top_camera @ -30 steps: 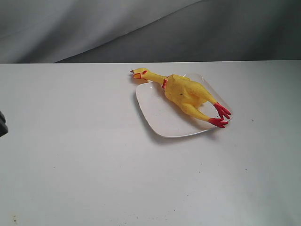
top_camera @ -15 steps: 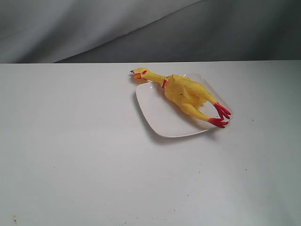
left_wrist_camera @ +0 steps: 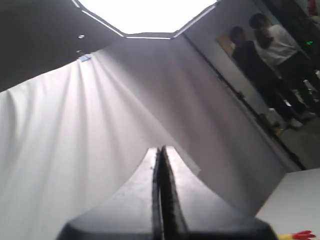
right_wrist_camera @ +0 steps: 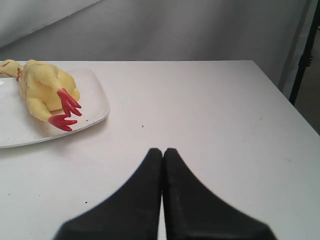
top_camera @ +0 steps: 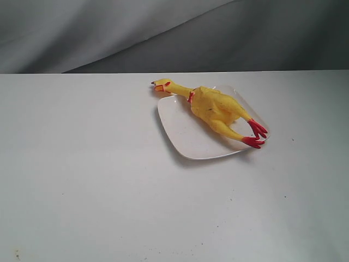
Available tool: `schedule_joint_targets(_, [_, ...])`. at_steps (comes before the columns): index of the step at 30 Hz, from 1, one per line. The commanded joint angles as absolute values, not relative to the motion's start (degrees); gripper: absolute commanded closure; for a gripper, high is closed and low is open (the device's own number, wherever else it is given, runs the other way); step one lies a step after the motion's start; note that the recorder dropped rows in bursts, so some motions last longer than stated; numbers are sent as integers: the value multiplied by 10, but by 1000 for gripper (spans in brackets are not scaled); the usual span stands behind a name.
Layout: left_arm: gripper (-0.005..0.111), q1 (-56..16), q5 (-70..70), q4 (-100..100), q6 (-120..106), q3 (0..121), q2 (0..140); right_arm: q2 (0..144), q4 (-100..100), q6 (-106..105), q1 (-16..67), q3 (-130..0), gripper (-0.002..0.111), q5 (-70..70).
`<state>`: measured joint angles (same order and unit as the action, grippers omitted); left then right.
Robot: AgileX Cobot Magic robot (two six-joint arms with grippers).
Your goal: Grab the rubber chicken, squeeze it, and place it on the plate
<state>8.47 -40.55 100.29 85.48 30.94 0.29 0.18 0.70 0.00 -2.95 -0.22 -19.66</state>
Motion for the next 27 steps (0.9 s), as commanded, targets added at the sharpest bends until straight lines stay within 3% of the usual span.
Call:
schedule_joint_targets(1, [107,87,-297,999,853,308,0,0,3,0,-34,0,108,-196])
schedule_joint_targets(10, [107,87,-113,999,858,308,0,0,3,0,-34,0,108,-196])
schedule_joint_targets(20, [107,87,-138,994,869,307,0,0,3,0,-34,0,108,-196])
schedule_joint_targets(24, [107,87,-122,901,813,300,0,0,3,0,-34,0,108,-196])
schedule_joint_targets(27, [107,87,-111,701,636,283,0,0,3,0,-34,0,108,-196])
